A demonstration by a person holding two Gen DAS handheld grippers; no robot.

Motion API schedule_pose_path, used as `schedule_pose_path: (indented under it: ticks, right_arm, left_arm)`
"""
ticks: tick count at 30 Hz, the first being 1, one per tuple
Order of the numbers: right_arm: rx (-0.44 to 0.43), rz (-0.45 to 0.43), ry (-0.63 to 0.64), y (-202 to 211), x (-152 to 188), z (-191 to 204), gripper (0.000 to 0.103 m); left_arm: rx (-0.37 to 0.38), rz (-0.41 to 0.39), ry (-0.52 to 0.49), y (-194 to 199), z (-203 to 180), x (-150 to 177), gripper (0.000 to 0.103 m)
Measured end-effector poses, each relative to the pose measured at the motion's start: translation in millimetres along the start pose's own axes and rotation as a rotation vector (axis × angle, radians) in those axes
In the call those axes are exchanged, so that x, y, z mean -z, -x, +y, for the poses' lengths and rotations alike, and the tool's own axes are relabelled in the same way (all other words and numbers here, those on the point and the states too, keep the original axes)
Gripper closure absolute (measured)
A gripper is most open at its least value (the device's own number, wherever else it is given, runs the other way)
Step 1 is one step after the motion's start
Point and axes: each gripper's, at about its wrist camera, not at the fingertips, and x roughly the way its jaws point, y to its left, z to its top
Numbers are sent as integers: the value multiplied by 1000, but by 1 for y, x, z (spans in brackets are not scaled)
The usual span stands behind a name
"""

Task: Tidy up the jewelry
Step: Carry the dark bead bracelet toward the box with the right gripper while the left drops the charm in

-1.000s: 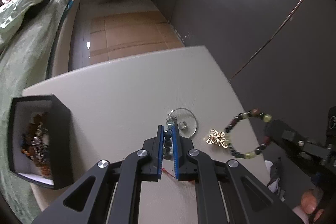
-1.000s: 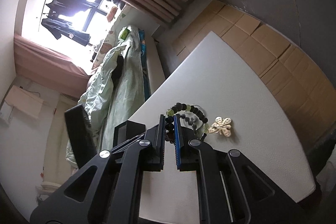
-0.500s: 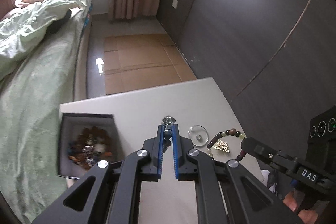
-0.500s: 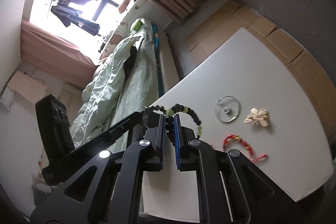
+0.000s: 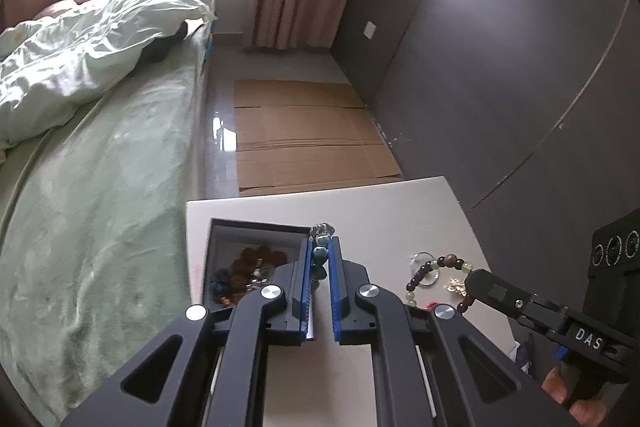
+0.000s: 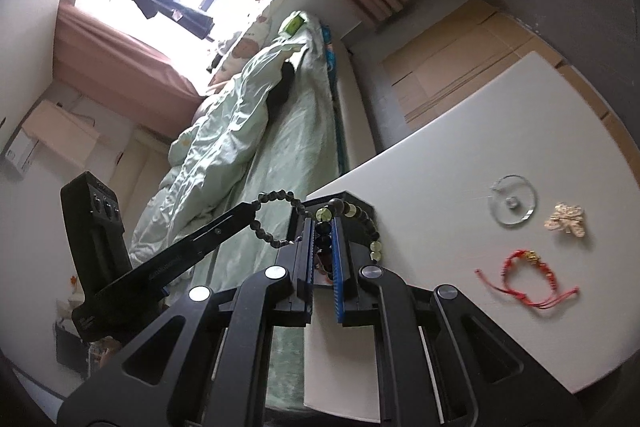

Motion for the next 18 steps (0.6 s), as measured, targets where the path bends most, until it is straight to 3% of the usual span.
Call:
schedule_pose_path:
  ticks: [3, 5, 6, 7, 12, 18]
  right_arm:
    - [0, 17, 15, -10, 2, 9, 94]
    - [0, 30, 25, -18, 3, 16, 94]
    - [-1, 37, 29, -21, 3, 18, 94]
    - [-1, 46, 34, -27, 4, 22, 94]
    - [-4, 76, 67, -45, 6, 40, 94]
    - [-10, 110, 104, -68, 6, 61, 94]
  left_arm:
    - [-18, 15, -5, -3, 9, 1, 95]
    - [-47, 7, 13, -1, 20, 1, 74]
    - [-48, -10, 34, 3, 27, 2, 51]
    - [-43, -32, 53, 8, 34, 2, 37]
    - [-61, -62, 99, 22, 64, 1, 35]
    - [-91, -93, 125, 39, 87, 4, 16]
